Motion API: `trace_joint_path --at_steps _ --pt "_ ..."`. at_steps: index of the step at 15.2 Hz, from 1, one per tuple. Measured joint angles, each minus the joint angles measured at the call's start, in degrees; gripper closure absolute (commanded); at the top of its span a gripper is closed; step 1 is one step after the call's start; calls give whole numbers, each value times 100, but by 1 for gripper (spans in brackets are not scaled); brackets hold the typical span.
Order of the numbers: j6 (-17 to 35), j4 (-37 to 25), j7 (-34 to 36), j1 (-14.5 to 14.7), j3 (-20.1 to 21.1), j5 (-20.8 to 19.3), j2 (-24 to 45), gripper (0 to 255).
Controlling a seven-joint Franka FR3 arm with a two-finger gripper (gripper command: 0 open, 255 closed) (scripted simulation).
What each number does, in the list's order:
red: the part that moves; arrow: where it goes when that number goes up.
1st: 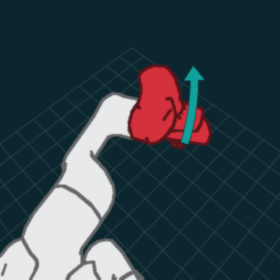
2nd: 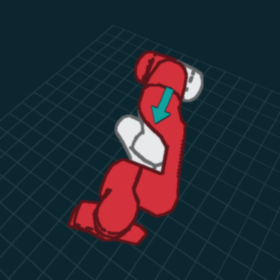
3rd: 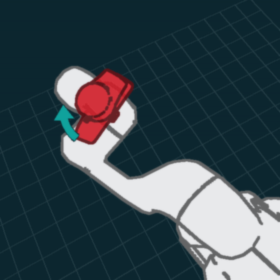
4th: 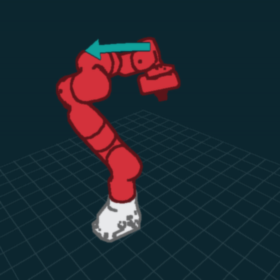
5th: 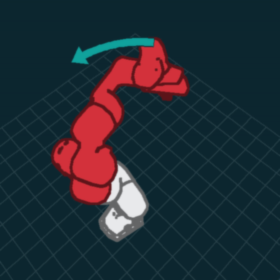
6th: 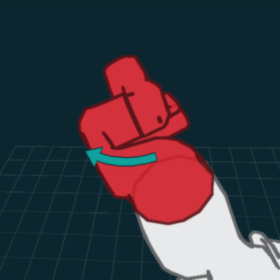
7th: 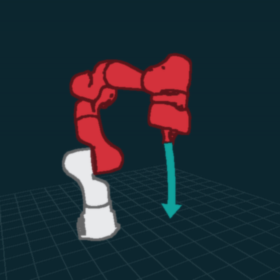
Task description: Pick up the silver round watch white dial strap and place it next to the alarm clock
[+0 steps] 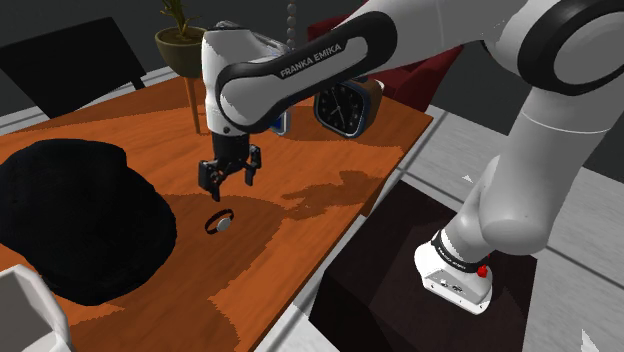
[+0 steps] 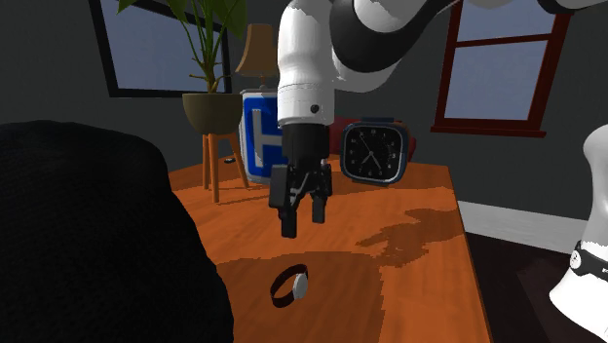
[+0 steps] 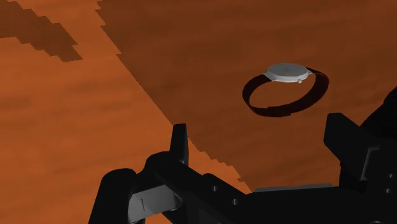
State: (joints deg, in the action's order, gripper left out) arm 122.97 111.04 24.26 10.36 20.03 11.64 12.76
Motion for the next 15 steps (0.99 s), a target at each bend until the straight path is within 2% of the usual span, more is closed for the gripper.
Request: trace_joint_path --at_steps 8,14,15 --pt "503 46 118 148 24 -93 448 0" --pt "548 57 132 164 27 -100 475 0" --pt "548 57 132 164 27 -100 475 255"
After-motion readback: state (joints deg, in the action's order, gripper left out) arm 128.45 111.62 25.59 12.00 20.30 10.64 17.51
